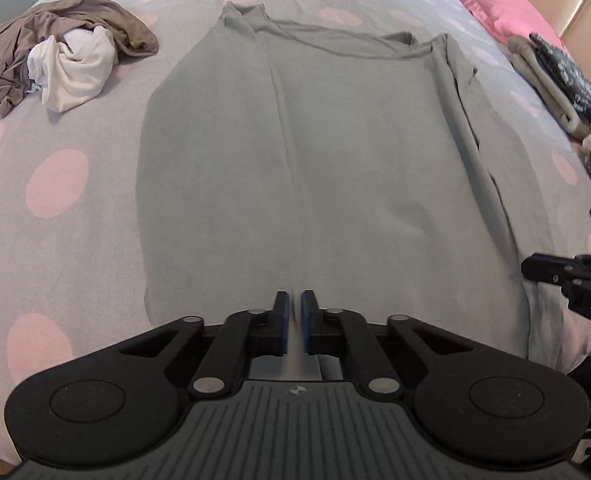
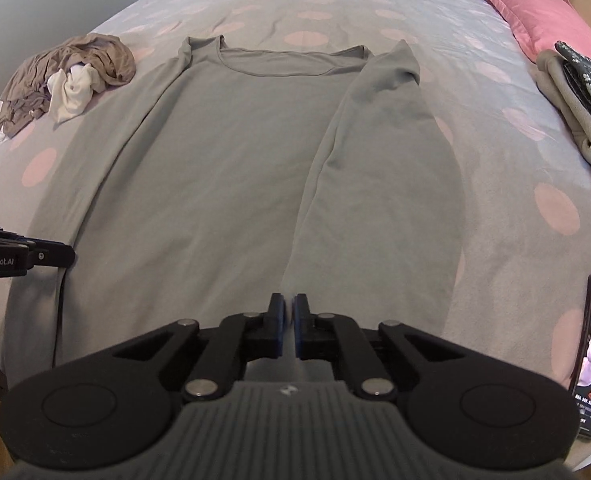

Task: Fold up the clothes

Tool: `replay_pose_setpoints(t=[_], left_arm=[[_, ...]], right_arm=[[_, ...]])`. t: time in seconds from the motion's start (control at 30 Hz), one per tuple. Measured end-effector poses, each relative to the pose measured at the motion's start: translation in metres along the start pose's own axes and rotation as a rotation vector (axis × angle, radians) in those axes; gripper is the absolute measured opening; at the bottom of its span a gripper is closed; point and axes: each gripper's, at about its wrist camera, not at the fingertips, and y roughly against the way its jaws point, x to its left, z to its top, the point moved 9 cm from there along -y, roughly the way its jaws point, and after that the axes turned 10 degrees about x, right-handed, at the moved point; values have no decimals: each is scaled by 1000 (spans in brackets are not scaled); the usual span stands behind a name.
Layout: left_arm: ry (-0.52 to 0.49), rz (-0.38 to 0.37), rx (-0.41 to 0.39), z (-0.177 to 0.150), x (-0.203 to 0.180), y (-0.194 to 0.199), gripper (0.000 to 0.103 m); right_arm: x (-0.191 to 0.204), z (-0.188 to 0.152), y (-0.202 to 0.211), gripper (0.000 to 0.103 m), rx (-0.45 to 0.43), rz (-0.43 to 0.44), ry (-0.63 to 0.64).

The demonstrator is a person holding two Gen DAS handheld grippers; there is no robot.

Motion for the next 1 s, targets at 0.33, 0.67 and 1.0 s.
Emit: replay_pose_setpoints(t=[0.33,0.67,1.0], left_arm=[[89,3,-23,7,18,9,0],[5,-29,-88,10,-3,17,38],[8,28,-9,-5,1,-3,18]], right_arm=[[-24,12,14,0,-71,-52,-78],[-4,9,15,31,-76,44,-26],[-1,-3,-1,3,-6,44,-9]])
